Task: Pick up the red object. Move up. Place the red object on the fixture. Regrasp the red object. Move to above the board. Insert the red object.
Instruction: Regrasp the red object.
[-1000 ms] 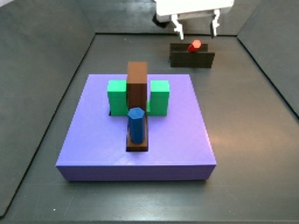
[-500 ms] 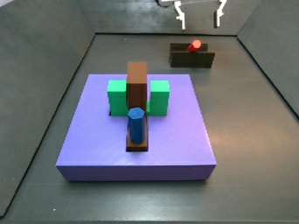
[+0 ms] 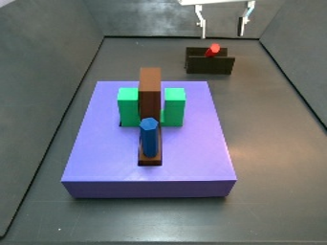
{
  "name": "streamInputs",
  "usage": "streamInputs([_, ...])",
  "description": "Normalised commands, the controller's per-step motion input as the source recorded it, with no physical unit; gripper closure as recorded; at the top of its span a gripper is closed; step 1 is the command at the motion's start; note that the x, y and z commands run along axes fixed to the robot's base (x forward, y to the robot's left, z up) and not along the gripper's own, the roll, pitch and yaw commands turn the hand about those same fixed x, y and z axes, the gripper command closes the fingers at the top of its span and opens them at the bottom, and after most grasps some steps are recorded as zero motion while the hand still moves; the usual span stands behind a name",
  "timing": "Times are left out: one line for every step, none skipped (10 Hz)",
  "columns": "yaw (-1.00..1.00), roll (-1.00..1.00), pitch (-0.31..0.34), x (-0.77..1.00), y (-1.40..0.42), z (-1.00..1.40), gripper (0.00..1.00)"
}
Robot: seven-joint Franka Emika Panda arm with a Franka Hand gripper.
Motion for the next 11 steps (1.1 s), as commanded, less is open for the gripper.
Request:
streamInputs([0.14,1.00,0.011,0.00,-0.27,0.00,0.00])
streamInputs([0.13,1.00,0.014,0.00,-0.25,0.00,0.00])
streamInputs([0.13,1.00,0.011,0.00,-0.25,0.00,0.00])
streamInputs([0.14,1.00,0.069,0.00,-0.19,0.00,0.00])
streamInputs([0.17,1.00,0.091,0.00,-0.16,0.01,0.00])
streamInputs([0.16,1.00,0.106,0.00,-0.15,0.00,0.00])
streamInputs([0.18,1.00,0.174,0.00,-0.09,0.00,0.00])
streamInputs([0.20,0.99,0.109,0.10,-0.14,0.00,0.00])
streamInputs([0.21,0.86,0.040,0.25,-0.16,0.00,0.00])
streamInputs([0.21,0.87,0.020,0.30,-0.17,0.00,0.00])
streamInputs([0.25,1.00,0.080,0.25,-0.20,0.00,0.00])
